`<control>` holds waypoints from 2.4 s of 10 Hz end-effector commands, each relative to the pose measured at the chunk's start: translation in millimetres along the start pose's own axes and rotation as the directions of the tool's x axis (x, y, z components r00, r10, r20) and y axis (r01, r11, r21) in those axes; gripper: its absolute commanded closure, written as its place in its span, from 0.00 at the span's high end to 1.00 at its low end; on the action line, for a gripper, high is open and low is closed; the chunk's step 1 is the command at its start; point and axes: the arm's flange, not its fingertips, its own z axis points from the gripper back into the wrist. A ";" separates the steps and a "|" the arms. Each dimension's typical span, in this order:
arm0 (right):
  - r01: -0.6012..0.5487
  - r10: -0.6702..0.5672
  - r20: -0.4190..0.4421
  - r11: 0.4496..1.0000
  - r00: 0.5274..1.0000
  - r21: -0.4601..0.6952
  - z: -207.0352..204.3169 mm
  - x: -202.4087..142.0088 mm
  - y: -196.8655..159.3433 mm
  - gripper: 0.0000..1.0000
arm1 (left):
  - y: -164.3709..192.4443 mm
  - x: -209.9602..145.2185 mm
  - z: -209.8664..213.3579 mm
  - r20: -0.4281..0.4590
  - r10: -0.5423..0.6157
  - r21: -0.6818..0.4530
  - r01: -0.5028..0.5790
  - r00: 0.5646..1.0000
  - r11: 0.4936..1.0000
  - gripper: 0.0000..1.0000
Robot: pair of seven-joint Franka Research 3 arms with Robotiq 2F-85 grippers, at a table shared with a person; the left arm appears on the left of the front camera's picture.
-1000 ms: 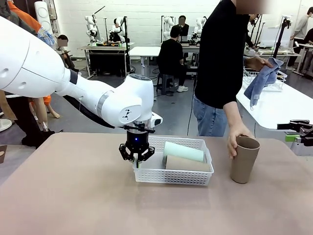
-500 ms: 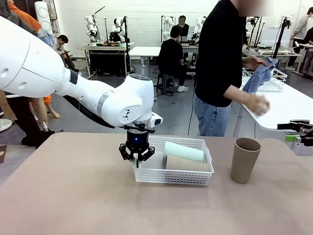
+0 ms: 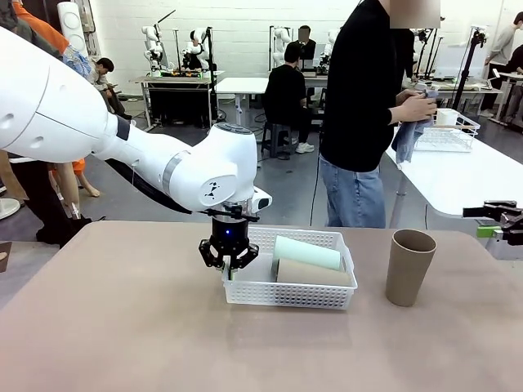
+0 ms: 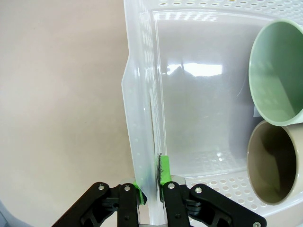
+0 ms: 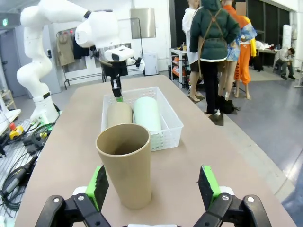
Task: Clean and organize the cups into the basket.
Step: Pick up the Reusable plastic cup from the right side of the table and stack it inside the Organizing basket in the center of the table.
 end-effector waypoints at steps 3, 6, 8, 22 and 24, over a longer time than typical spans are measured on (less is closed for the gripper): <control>-0.050 0.049 -0.124 0.999 0.991 -0.006 -44.4 -63.9 -1.3 1.00 | -0.5 -0.8 -0.3 0.000 -0.003 0.001 0.003 1.000 1.000 0.00; -0.010 0.013 -0.192 1.000 0.981 0.016 -65.2 -99.9 -2.1 1.00 | -0.5 -0.8 -0.3 0.000 -0.003 0.001 0.003 1.000 1.000 0.00; -0.030 0.019 -0.184 0.998 0.983 -0.055 -73.2 -98.9 -1.8 1.00 | -0.5 -0.8 -0.3 0.000 -0.003 0.001 0.003 1.000 1.000 0.00; -0.006 0.032 -0.114 0.976 0.993 0.218 -104.2 -95.7 3.5 1.00 | -0.5 -0.8 -0.3 0.000 -0.003 0.001 0.003 1.000 1.000 0.00; 0.003 0.026 -0.118 0.972 0.993 0.234 -111.8 -99.7 1.3 1.00 | -0.5 -0.8 -0.3 0.000 -0.003 0.001 0.003 1.000 1.000 0.00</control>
